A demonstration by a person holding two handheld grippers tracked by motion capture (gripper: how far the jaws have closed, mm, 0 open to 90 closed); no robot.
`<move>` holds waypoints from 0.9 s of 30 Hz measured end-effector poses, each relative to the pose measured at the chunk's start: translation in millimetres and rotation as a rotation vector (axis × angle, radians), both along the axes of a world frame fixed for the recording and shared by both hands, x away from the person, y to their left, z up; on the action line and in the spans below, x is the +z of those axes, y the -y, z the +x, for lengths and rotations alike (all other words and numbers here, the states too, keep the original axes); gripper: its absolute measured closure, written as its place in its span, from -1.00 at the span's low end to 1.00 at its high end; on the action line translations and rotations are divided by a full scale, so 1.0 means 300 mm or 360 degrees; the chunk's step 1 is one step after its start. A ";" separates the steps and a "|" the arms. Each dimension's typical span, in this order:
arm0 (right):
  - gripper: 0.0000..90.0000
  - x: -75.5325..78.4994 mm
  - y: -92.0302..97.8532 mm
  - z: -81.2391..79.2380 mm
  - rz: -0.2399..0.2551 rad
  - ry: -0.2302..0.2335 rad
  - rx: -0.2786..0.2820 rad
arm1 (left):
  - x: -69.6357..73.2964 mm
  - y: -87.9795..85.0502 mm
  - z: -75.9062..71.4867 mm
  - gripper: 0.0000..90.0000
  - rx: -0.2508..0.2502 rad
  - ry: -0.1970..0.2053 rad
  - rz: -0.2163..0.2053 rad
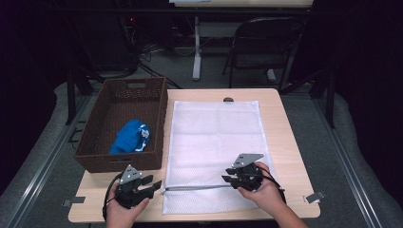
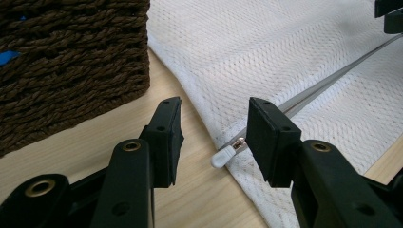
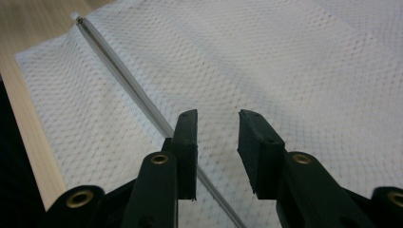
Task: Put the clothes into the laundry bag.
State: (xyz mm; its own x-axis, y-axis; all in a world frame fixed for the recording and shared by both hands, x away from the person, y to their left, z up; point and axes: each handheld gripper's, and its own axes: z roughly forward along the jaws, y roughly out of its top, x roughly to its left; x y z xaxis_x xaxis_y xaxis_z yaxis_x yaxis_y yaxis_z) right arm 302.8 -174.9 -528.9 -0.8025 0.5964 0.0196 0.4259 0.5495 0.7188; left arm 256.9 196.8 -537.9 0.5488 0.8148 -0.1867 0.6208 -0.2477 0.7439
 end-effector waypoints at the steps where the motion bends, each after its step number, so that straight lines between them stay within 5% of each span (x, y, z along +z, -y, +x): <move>1: 0.53 -0.001 -0.006 0.005 0.0008 0.0006 0.0004 | -0.001 -0.001 0.000 0.25 0.0008 -0.0001 -0.0007; 12: 0.53 -0.039 0.000 0.021 0.0100 -0.0019 -0.0006 | -0.002 -0.007 0.002 0.23 0.0020 -0.0014 -0.0013; 18: 0.48 -0.074 0.001 0.004 0.0038 -0.0022 0.0020 | -0.003 -0.008 0.002 0.23 0.0024 -0.0013 -0.0018; 27: 0.45 -0.084 0.014 -0.008 0.0048 -0.0041 0.0013 | -0.009 -0.002 0.004 0.23 0.0015 -0.0014 -0.0012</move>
State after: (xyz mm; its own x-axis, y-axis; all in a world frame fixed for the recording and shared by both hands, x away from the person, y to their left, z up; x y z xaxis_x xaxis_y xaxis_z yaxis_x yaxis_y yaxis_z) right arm 300.6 -179.2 -554.1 -0.8062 0.5888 0.0580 0.4400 0.5312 0.7240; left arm 258.0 197.3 -540.6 0.5396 0.8184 -0.1977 0.6296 -0.2363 0.7402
